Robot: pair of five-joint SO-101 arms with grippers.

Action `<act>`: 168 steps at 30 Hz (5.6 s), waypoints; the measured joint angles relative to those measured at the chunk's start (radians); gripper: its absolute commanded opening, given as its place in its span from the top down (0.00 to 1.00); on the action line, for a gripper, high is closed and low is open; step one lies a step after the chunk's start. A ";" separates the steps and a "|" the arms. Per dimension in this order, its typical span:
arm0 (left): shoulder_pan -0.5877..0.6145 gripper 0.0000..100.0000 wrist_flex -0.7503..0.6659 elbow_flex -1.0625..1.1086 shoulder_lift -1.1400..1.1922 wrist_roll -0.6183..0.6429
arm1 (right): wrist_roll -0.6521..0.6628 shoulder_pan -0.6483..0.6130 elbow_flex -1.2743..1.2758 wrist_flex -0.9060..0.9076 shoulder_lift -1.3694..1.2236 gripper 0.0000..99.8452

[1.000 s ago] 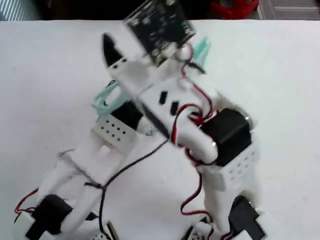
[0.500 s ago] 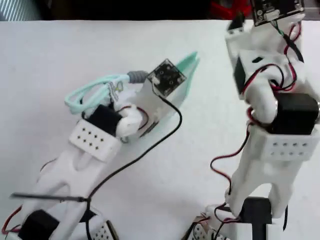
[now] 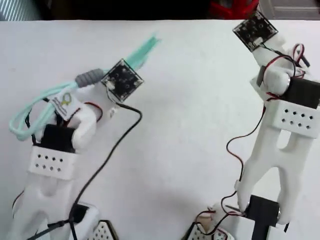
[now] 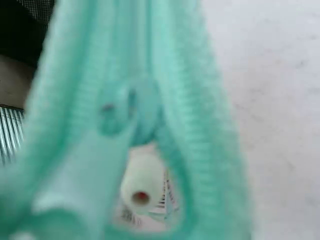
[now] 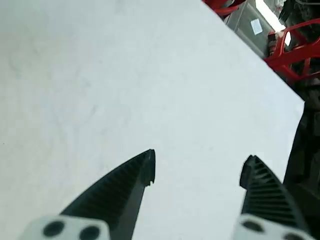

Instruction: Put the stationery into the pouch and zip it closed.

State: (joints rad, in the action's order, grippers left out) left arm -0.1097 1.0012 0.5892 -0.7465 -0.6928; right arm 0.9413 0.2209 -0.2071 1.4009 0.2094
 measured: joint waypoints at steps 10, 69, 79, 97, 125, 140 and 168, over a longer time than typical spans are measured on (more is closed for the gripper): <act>-0.075 0.98 0.017 -0.250 0.367 -0.117 | -0.196 0.037 0.304 -0.226 -0.002 0.72; 0.106 0.98 0.173 -1.185 1.363 0.569 | -0.755 -0.025 0.667 -0.546 -0.034 0.98; 0.118 0.98 -0.100 -1.177 1.564 0.575 | -0.842 -0.064 0.888 -0.861 -0.037 0.98; -0.040 0.98 0.178 -1.177 1.593 0.509 | -0.806 -0.040 0.477 -0.681 -0.523 0.98; -0.106 0.98 0.649 -1.181 1.524 0.548 | -0.592 -0.270 0.233 -0.443 -0.637 0.98; 0.117 0.98 0.697 -1.099 0.919 0.548 | -0.829 -0.100 0.046 -0.468 -0.733 0.98; 0.124 0.98 0.121 0.017 -0.276 0.545 | -0.516 -0.264 -1.108 0.296 -1.439 0.98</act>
State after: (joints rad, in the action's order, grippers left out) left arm 0.0146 1.1224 0.6061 -1.0226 -0.1481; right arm 0.4258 -0.0430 -1.3149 1.6970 -1.2298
